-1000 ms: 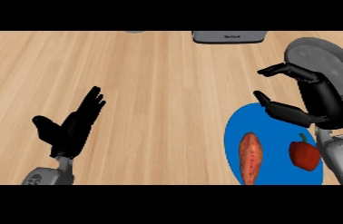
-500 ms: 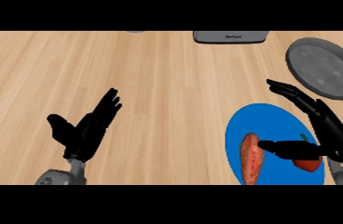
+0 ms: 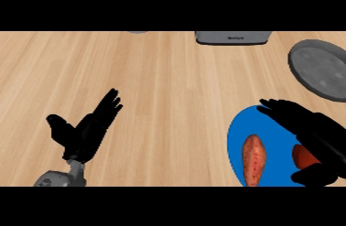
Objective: Pick the sweet potato from the plate and place it in the pan
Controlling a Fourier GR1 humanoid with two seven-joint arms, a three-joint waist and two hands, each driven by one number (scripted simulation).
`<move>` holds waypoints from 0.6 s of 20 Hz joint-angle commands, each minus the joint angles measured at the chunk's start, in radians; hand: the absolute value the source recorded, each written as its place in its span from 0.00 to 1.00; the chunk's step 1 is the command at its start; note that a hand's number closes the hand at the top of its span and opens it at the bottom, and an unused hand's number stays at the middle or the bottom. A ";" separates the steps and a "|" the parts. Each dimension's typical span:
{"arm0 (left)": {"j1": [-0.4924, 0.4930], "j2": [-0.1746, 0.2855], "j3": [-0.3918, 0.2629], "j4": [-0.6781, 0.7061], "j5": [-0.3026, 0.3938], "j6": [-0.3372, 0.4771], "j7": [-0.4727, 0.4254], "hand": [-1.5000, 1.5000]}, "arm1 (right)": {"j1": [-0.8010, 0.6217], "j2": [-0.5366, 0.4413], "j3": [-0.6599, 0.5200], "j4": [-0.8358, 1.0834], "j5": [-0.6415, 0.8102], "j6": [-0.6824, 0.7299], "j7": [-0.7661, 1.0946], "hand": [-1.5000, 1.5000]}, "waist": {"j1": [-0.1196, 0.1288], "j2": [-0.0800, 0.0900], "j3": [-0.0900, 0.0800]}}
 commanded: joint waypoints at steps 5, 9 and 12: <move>-0.009 -0.024 -0.021 0.010 -0.021 0.005 0.000 0.50 | -0.047 0.013 0.235 -0.239 0.109 0.341 0.493 0.00 | 0.011 0.006 0.004; -0.001 -0.030 -0.019 -0.055 -0.015 0.030 0.054 0.50 | -0.101 0.188 0.289 -0.298 0.051 0.488 0.788 0.00 | 0.021 0.008 0.006; -0.009 -0.030 0.016 0.030 -0.014 -0.019 -0.009 0.50 | -0.121 0.347 0.353 -0.237 0.114 0.512 0.872 0.00 | 0.013 0.011 0.008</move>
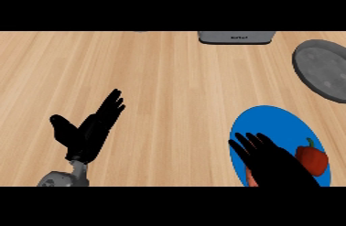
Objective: Pick the sweet potato from the plate and place it in the pan
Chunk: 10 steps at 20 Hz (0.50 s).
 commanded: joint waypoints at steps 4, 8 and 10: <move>0.100 0.014 0.015 -0.048 0.001 -0.050 -0.024 0.50 | -0.013 0.188 0.063 0.019 0.098 0.097 0.191 0.00 | 0.000 0.001 0.002; 0.057 0.015 0.047 -0.052 0.008 -0.060 0.008 0.50 | 0.006 0.172 0.066 0.063 0.199 0.088 0.113 0.00 | -0.004 0.001 0.003; 0.013 0.000 0.041 -0.024 -0.017 -0.043 0.016 0.50 | 0.029 0.159 0.082 0.101 0.272 0.046 0.103 0.00 | -0.007 0.002 0.003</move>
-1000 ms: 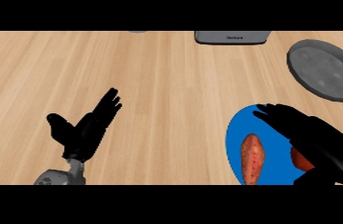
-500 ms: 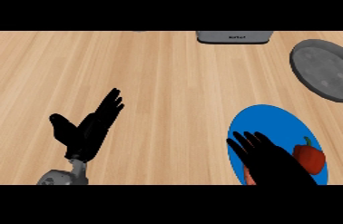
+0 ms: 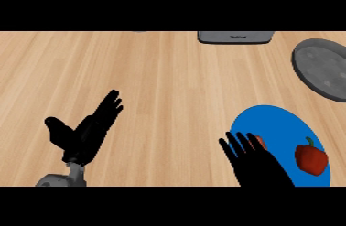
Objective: Pick the sweet potato from the plate and place it in the pan
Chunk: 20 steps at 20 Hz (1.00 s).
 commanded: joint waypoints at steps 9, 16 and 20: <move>-0.003 0.008 0.085 0.031 0.014 -0.080 -0.011 0.50 | 0.025 0.068 -0.080 0.077 0.157 0.065 -0.059 0.00 | 0.001 0.001 0.000; -0.033 -0.086 0.020 0.004 -0.084 -0.002 0.040 0.50 | 0.083 0.035 -0.113 0.234 0.287 -0.065 -0.261 0.00 | -0.001 0.001 0.001; -0.060 -0.051 0.070 0.006 -0.043 -0.038 0.091 0.50 | 0.076 0.058 -0.048 0.234 0.392 -0.158 -0.310 1.00 | 0.000 0.001 0.001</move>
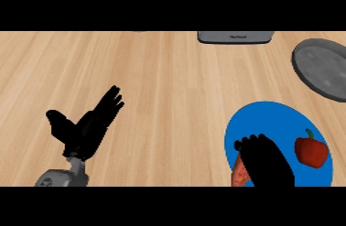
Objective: Pick the sweet potato from the plate and place it in the pan
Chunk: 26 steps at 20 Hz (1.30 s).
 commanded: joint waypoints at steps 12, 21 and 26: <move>0.015 -0.039 -0.014 0.002 -0.037 -0.014 -0.029 0.50 | -0.115 0.210 -0.295 0.301 0.003 -0.129 0.014 1.00 | 0.017 0.010 0.001; -0.003 -0.028 -0.002 0.001 -0.038 -0.013 -0.001 0.50 | -0.380 0.321 -0.454 0.443 0.180 -0.405 0.259 1.00 | 0.022 0.006 0.000; -0.008 -0.055 -0.001 0.060 -0.044 -0.013 -0.045 0.50 | -0.442 0.337 -0.552 0.340 0.156 -0.536 0.265 1.00 | 0.001 0.004 0.000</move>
